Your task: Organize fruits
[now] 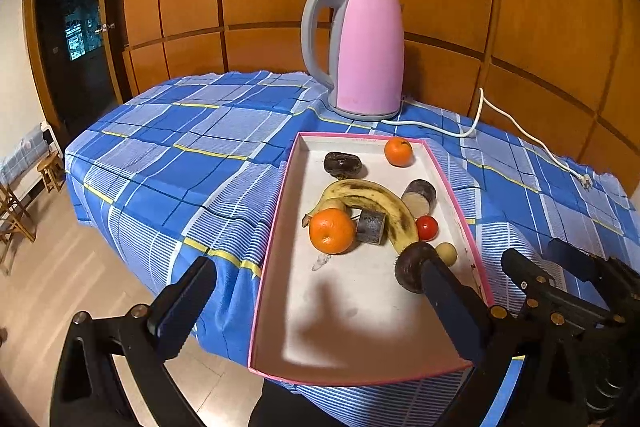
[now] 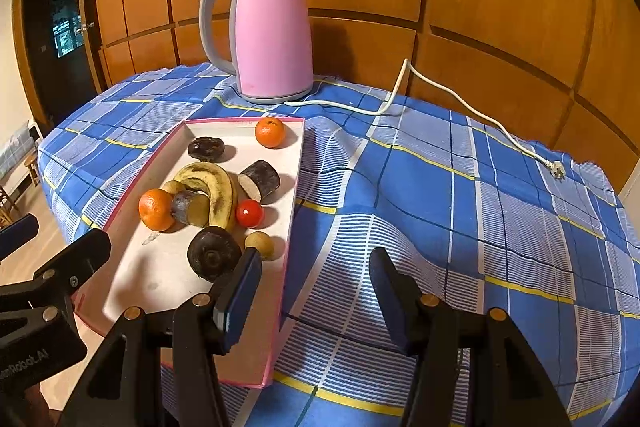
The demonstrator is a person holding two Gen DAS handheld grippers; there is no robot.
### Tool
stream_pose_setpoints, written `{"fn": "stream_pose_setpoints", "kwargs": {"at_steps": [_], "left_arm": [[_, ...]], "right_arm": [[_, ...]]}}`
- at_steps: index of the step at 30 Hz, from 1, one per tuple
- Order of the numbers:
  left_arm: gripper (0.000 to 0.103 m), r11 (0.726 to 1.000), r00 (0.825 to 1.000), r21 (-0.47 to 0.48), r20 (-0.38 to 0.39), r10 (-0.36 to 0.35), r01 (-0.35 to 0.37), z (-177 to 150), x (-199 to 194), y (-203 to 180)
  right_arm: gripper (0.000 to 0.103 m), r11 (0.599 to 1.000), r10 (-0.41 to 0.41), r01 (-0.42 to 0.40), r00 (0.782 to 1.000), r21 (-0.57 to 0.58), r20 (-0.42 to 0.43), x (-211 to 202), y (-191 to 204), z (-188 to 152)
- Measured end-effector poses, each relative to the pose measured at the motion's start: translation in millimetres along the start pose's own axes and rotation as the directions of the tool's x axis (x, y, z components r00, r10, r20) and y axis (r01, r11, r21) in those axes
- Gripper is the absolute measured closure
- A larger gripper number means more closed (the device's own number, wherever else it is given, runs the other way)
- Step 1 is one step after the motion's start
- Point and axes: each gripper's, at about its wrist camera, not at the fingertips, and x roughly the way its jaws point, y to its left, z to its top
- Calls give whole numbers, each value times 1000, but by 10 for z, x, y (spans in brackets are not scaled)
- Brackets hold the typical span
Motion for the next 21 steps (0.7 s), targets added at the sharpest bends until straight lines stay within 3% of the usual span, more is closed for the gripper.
{"fn": "stream_pose_setpoints", "kwargs": {"at_steps": [21], "left_arm": [[0, 1000, 1000, -5, -2, 0, 0, 20, -4, 19]], "right_arm": [[46, 1000, 0, 0, 1000, -14, 8, -20, 40, 26]]}}
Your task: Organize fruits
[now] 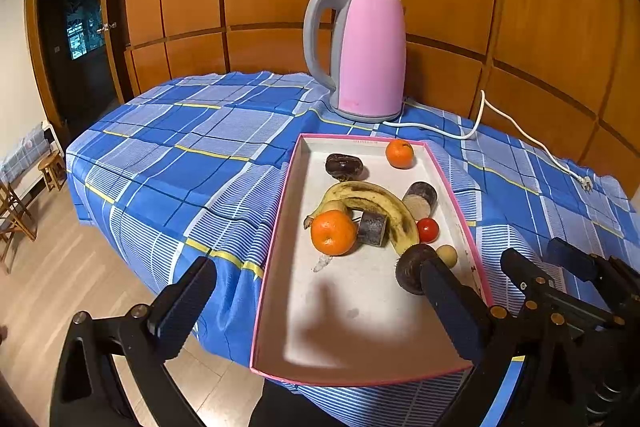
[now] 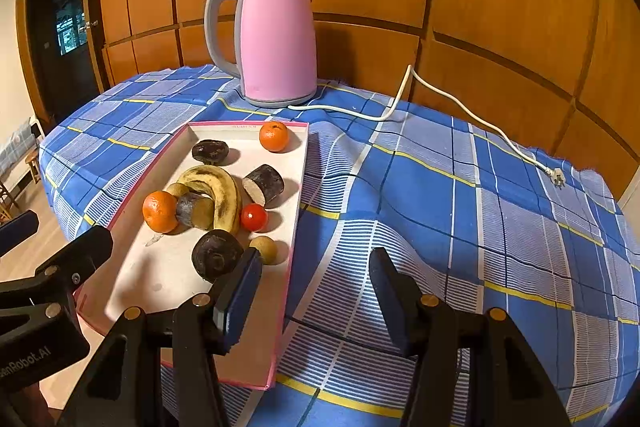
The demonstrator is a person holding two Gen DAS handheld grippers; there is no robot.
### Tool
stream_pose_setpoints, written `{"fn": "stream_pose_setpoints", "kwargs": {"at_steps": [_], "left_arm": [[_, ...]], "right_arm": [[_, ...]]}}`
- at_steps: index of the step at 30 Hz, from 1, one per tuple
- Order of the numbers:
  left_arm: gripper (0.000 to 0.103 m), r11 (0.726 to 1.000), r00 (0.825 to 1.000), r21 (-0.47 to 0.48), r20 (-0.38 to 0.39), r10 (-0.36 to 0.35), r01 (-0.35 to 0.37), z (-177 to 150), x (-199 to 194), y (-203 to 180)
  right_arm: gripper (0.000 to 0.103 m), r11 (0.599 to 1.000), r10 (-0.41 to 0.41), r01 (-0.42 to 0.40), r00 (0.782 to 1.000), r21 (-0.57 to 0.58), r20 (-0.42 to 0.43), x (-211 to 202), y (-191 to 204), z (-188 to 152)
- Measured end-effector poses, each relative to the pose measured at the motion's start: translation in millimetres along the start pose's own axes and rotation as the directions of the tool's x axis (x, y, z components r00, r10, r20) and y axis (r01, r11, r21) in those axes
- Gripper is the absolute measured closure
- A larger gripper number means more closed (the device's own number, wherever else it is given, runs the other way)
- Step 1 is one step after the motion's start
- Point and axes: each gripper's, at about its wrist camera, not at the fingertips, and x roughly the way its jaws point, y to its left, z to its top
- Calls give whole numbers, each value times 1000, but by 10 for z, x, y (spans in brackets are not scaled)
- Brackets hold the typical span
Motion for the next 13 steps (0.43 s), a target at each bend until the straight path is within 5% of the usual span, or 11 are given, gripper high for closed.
{"fn": "stream_pose_setpoints", "kwargs": {"at_steps": [13], "left_arm": [[3, 1000, 1000, 15, 17, -17, 17, -19, -3, 2]], "right_arm": [[46, 1000, 14, -14, 1000, -6, -13, 38, 19, -26]]}}
